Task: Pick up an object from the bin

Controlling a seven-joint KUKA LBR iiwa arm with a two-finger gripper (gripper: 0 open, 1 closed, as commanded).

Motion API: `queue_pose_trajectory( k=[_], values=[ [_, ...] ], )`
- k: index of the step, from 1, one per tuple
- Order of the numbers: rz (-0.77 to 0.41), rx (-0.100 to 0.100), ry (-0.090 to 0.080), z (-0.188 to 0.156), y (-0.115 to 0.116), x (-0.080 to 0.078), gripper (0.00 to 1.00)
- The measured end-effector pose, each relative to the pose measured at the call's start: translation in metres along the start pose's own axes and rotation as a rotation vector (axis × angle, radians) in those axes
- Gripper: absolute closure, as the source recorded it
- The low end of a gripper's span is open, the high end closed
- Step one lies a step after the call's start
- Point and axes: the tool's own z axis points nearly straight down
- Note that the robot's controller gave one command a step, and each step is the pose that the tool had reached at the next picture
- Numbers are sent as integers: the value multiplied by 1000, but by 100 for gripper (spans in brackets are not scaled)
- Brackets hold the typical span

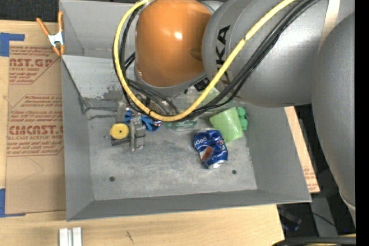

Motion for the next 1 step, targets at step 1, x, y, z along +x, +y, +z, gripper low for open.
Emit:
queue_pose_trajectory(
  k=[1],
  values=[
    [53, 3, 8, 19, -67, -20, 100]
  ],
)
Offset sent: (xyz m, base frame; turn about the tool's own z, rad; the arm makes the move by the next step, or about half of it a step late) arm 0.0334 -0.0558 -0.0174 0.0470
